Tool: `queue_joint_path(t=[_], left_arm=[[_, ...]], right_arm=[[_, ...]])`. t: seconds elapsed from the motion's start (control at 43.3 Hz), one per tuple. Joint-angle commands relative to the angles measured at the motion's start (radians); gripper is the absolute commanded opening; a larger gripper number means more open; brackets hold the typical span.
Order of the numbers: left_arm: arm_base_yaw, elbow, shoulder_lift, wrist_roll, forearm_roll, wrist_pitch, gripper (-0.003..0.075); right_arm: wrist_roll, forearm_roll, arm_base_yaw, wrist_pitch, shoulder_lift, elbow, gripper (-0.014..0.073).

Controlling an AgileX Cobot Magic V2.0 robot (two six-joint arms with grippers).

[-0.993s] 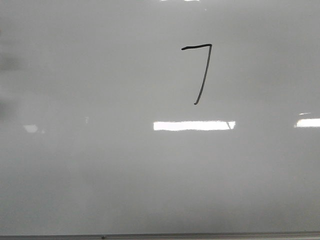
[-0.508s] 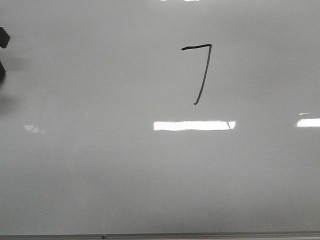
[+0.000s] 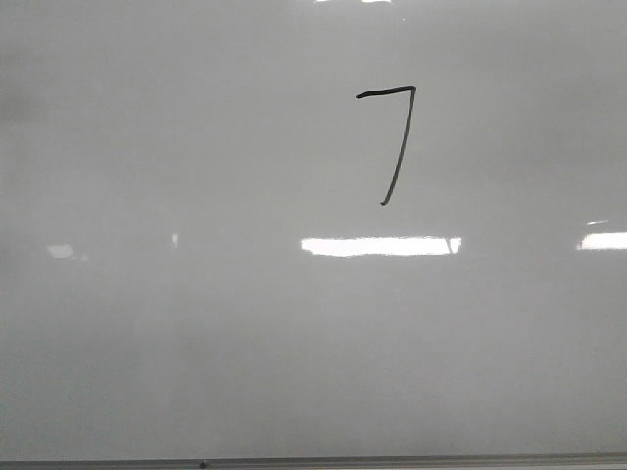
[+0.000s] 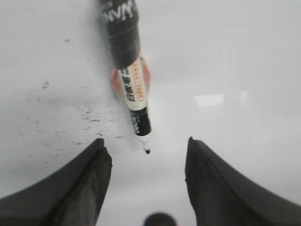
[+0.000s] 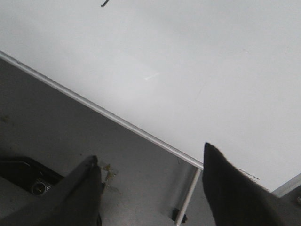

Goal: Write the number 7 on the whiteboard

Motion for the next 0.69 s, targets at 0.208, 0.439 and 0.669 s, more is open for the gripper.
queue_joint_path(t=[0.208, 0.439, 0.669], left_arm=[[-0.270, -0.028, -0.341, 0.014, -0.013, 0.089, 0.0368], [-0.435, 0.072, -0.539, 0.024, -0.032, 0.157, 0.0368], [-0.482, 0.127, -0.594, 0.024, -0.032, 0.155, 0.0368]], right_arm=[[0.032, 0.048, -0.005, -0.090, -0.145, 0.054, 0.0488], [0.031, 0.125, -0.005, -0.104, -0.205, 0.132, 0.0488], [0.030, 0.149, -0.005, -0.118, -0.208, 0.173, 0.0488]])
